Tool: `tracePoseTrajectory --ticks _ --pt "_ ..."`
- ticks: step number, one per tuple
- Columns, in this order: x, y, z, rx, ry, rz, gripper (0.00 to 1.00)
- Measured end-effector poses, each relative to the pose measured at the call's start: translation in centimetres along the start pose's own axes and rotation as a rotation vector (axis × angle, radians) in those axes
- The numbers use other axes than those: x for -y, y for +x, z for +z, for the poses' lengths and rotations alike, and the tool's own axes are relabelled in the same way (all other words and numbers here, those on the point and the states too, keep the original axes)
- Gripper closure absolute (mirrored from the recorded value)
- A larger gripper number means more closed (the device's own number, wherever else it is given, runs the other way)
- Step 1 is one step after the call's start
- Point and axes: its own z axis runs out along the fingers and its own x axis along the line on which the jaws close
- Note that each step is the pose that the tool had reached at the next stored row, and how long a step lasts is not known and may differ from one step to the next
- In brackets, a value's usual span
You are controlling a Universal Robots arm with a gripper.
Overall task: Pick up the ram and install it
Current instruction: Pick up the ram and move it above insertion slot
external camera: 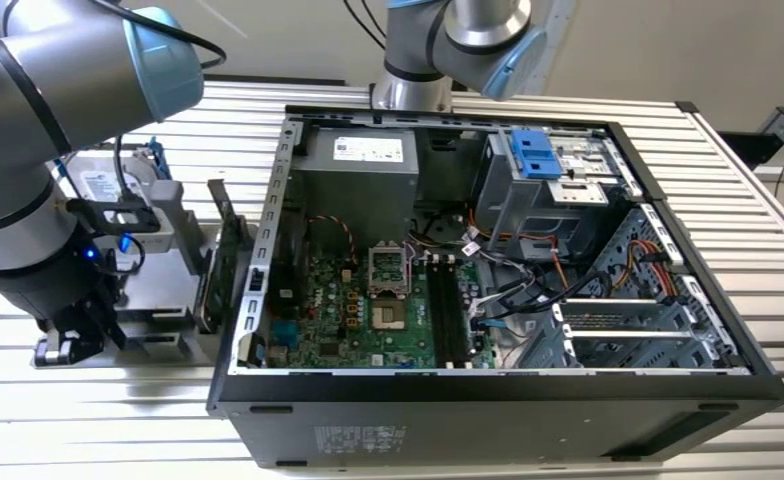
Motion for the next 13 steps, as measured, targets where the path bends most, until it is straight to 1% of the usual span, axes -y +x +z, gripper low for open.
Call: tracePoseTrajectory --ticks 3,13 --pt "0.0 0.0 -0.12 0.0004 0.0008 0.0 1.0" --pt "-0.03 0.0 -1.28 -0.0002 -0.0002 0.0 1.0"
